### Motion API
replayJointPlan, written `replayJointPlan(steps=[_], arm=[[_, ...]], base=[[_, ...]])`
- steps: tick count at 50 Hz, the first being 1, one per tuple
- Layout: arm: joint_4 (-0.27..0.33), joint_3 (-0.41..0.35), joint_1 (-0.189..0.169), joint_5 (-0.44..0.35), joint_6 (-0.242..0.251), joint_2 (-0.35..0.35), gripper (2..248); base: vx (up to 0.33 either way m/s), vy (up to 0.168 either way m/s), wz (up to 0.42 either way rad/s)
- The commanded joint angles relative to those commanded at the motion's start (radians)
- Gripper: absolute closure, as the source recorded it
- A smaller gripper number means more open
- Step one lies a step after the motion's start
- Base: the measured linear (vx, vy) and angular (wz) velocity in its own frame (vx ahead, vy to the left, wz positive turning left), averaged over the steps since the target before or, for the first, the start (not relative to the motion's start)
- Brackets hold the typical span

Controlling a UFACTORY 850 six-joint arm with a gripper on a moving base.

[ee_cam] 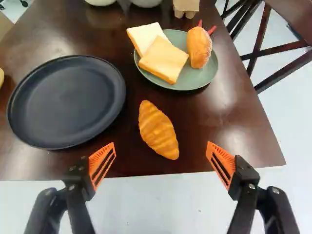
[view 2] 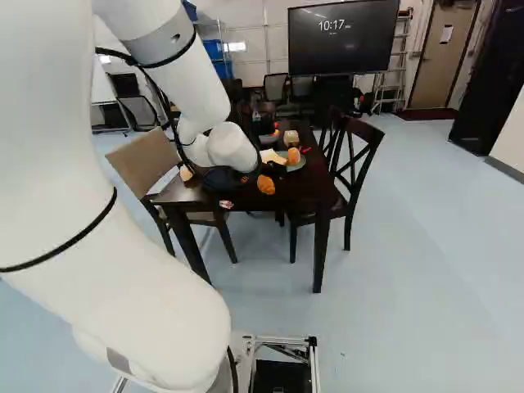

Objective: Move the croissant to the empty plate

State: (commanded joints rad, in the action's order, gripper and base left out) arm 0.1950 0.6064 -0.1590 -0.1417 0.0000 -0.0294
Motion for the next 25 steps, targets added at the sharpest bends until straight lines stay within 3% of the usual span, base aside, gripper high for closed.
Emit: replayJointPlan(steps=[25], arm=[[0.030, 0.117, 0.014, 0.205, 0.000, 0.049, 3]], base=[[0.000, 0.000, 0.000]])
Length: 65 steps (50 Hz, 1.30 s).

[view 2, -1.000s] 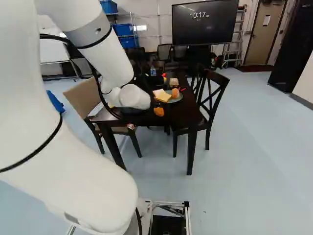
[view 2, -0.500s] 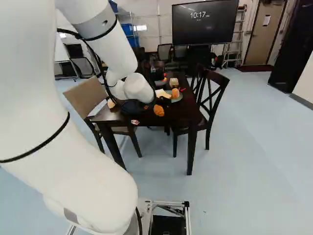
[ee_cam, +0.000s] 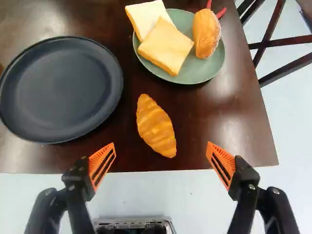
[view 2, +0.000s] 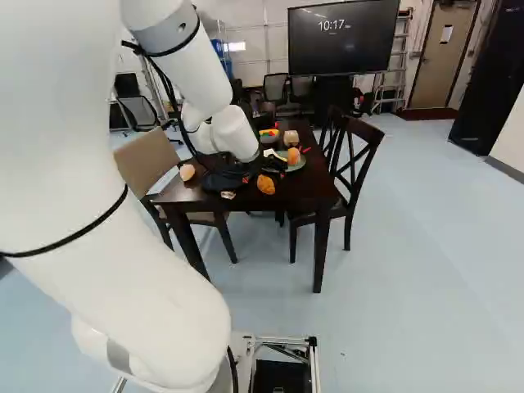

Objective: Move the croissant to the empty plate

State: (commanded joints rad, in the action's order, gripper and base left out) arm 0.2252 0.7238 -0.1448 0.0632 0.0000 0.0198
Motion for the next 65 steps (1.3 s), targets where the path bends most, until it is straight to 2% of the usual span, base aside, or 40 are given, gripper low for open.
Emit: replayJointPlan(steps=[32, 44, 65], arm=[[0.020, 0.139, 0.037, 0.252, 0.000, 0.047, 3], [0.020, 0.202, 0.042, 0.329, 0.000, 0.106, 3], [0.020, 0.324, 0.049, 0.378, 0.000, 0.257, 3]], base=[[0.000, 0.000, 0.000], [0.000, 0.000, 0.000], [0.000, 0.000, 0.000]])
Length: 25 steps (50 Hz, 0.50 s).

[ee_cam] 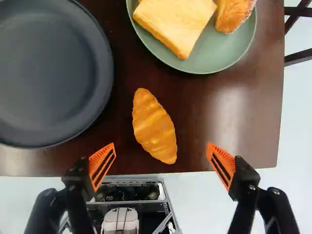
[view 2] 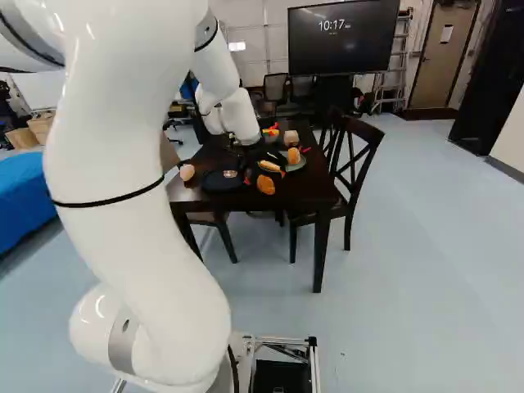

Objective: Move the croissant to the empty plate

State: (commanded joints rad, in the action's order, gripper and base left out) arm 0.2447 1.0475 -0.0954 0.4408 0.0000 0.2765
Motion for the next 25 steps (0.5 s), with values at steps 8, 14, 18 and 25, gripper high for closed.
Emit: replayJointPlan(steps=[8, 14, 18, 25], arm=[[0.000, 0.034, -0.004, 0.018, 0.000, 0.048, 3], [0.000, 0.045, -0.007, 0.030, 0.000, 0.071, 3], [0.000, 0.046, -0.007, 0.031, 0.000, 0.078, 3], [0.000, 0.046, -0.007, 0.031, 0.000, 0.078, 3]], base=[[0.000, 0.000, 0.000], [0.000, 0.000, 0.000], [0.000, 0.000, 0.000], [0.000, 0.000, 0.000]])
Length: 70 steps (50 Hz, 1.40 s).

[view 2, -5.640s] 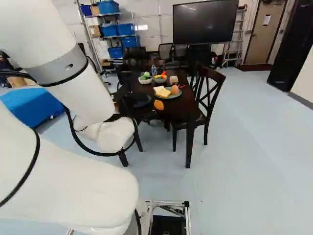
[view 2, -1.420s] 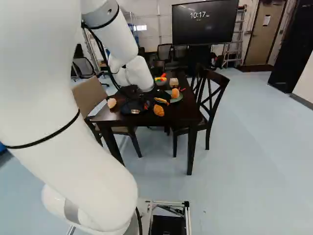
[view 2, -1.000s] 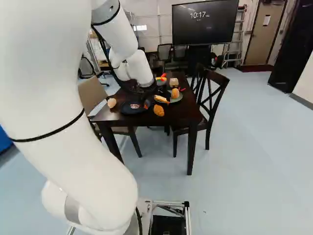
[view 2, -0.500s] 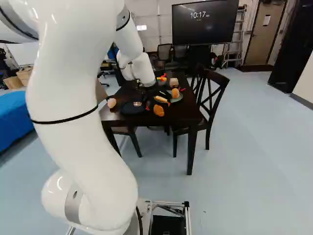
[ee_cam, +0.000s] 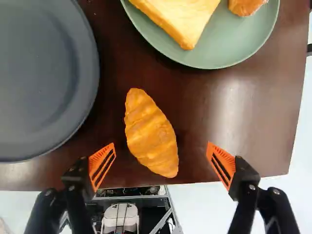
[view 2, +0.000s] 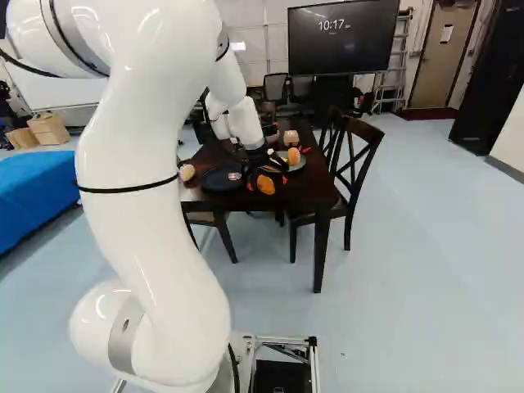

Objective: Move the croissant to the empty plate

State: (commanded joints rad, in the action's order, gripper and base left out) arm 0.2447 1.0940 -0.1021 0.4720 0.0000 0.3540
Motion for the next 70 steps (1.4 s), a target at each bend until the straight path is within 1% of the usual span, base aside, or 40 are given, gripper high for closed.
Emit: replayJointPlan(steps=[18, 47, 48, 52, 53, 58, 59, 63, 64, 68, 69, 70], arm=[[0.000, 0.013, 0.008, -0.009, 0.000, 0.010, 3], [0.000, 0.013, 0.008, -0.009, 0.000, 0.010, 3], [0.000, 0.013, 0.008, -0.009, 0.000, 0.010, 14], [0.000, 0.013, 0.008, -0.011, 0.000, 0.010, 14], [0.000, 0.013, 0.008, -0.012, 0.000, 0.010, 27], [0.000, 0.013, 0.008, -0.021, 0.000, 0.010, 27], [0.000, 0.013, 0.008, -0.024, 0.000, 0.010, 39], [0.000, 0.013, 0.008, -0.035, 0.000, 0.010, 39], [0.000, 0.013, 0.008, -0.038, 0.000, 0.010, 50], [0.000, 0.013, 0.008, -0.051, 0.000, 0.010, 50], [0.000, 0.013, 0.008, -0.053, 0.000, 0.010, 62], [0.000, 0.013, 0.008, -0.054, 0.000, 0.010, 62]], base=[[0.000, 0.000, 0.000], [0.000, 0.000, 0.000], [0.000, 0.000, 0.000], [0.000, 0.000, 0.000], [0.000, 0.000, 0.000], [0.000, 0.000, 0.000], [0.000, 0.000, 0.000], [0.000, 0.000, 0.000], [0.000, 0.000, 0.000], [0.000, 0.000, 0.000], [0.000, 0.000, 0.000], [0.000, 0.000, 0.000]])
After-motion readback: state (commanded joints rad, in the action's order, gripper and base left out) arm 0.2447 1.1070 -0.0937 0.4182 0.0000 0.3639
